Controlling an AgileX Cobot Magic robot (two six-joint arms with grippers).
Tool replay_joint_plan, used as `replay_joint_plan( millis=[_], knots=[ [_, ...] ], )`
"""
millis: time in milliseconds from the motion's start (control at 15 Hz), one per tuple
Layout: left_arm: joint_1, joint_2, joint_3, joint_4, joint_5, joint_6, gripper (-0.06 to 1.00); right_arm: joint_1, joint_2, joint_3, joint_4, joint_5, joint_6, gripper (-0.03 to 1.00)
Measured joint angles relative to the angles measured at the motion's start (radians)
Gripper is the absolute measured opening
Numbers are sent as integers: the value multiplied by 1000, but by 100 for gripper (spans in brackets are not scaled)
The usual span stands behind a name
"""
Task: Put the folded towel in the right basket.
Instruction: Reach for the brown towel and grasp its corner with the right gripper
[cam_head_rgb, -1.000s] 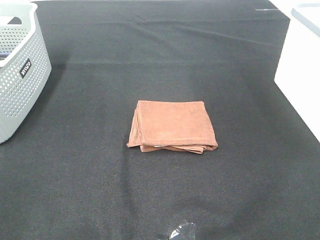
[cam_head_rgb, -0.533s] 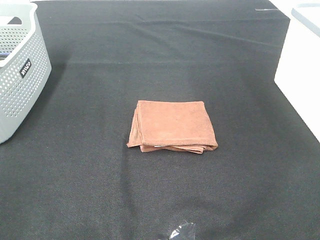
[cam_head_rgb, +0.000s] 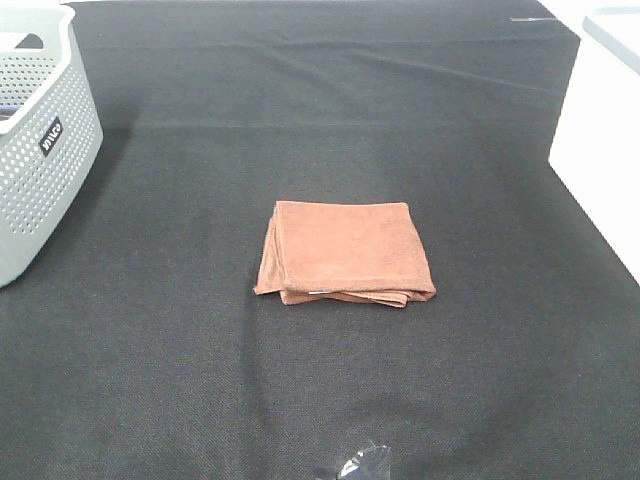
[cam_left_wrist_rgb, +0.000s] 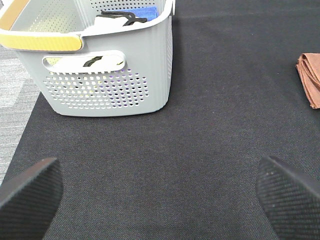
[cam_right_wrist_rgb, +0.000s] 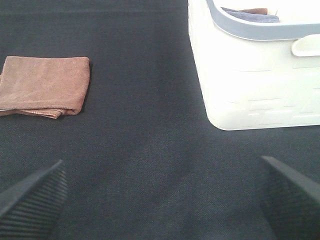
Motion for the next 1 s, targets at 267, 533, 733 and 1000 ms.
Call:
replay_joint_plan(
  millis=[267,533,733,1000],
  knots=[
    [0,0,0,0,0,0,98,0,0,0,0,0,0,99],
    [0,0,0,0,0,0,98,0,0,0,0,0,0,99],
    [0,0,0,0,0,0,98,0,12,0,0,0,0,99],
    [0,0,0,0,0,0,98,0,470,-124,104,85,0,99]
  ],
)
